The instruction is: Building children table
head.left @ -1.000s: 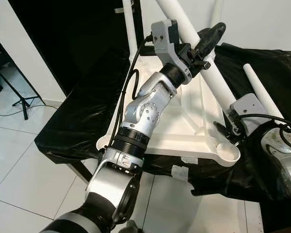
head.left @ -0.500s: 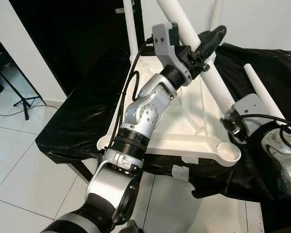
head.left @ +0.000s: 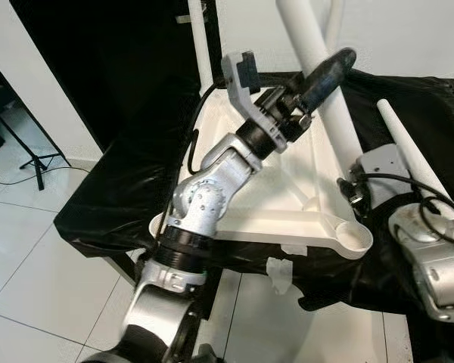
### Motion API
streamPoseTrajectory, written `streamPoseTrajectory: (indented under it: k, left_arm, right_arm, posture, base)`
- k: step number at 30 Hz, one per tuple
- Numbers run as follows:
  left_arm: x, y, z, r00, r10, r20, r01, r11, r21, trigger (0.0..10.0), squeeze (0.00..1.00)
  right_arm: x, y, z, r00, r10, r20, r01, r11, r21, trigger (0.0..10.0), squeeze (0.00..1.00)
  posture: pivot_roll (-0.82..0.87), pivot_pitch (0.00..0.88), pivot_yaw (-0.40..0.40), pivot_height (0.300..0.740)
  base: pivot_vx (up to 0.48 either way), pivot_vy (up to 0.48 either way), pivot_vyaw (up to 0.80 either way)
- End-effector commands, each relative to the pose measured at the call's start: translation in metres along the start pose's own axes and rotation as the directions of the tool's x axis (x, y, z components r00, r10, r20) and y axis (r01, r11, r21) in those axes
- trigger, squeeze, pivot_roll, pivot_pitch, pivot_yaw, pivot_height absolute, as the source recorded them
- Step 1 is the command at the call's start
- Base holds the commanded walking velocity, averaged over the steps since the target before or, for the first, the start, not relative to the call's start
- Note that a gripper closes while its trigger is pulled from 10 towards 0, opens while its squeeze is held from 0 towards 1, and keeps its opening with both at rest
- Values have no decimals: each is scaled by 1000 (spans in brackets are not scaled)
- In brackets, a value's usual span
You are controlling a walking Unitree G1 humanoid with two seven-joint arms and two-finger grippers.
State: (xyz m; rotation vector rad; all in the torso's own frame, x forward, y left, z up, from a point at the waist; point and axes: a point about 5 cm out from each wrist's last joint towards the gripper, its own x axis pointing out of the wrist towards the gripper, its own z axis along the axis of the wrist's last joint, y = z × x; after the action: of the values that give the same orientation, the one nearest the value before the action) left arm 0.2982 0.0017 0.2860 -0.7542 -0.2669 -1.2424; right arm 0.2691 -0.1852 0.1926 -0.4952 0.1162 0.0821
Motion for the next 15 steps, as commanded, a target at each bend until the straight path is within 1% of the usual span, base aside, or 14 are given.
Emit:
streamPoseTrajectory:
  k: [1,5,9,13,15]
  left_arm:
    - [-20,-9,-14,938,-342,-62,340,939,-46,10000,0]
    - [-26,-8,-11,938,-340,-68,340,940,-13,10000,0]
    - [-28,-10,-7,934,-353,-60,353,936,-9,10000,0]
    - [-25,-21,3,920,-390,-27,390,921,11,10000,0]
    - [-23,-23,4,917,-398,-23,398,917,17,10000,0]
  right_arm:
    - [-5,-14,12,992,-112,53,109,992,59,0,0]
    - [-5,-10,11,991,-128,41,124,989,80,0,0]
    - [-5,-9,11,990,-137,38,134,987,84,0,0]
    - [-4,-10,8,988,-153,19,151,986,74,0,0]
    - [-3,-10,7,988,-154,16,153,986,71,0,0]
  posture:
    - [4,0,87,740]
    - [3,0,86,740]
    - [1,0,88,740]
    - [-1,0,90,740]
    - [-1,0,90,740]
  base:
    - [0,0,0]
    - [0,0,0]
    - [0,0,0]
    - [0,0,0]
    - [0,0,0]
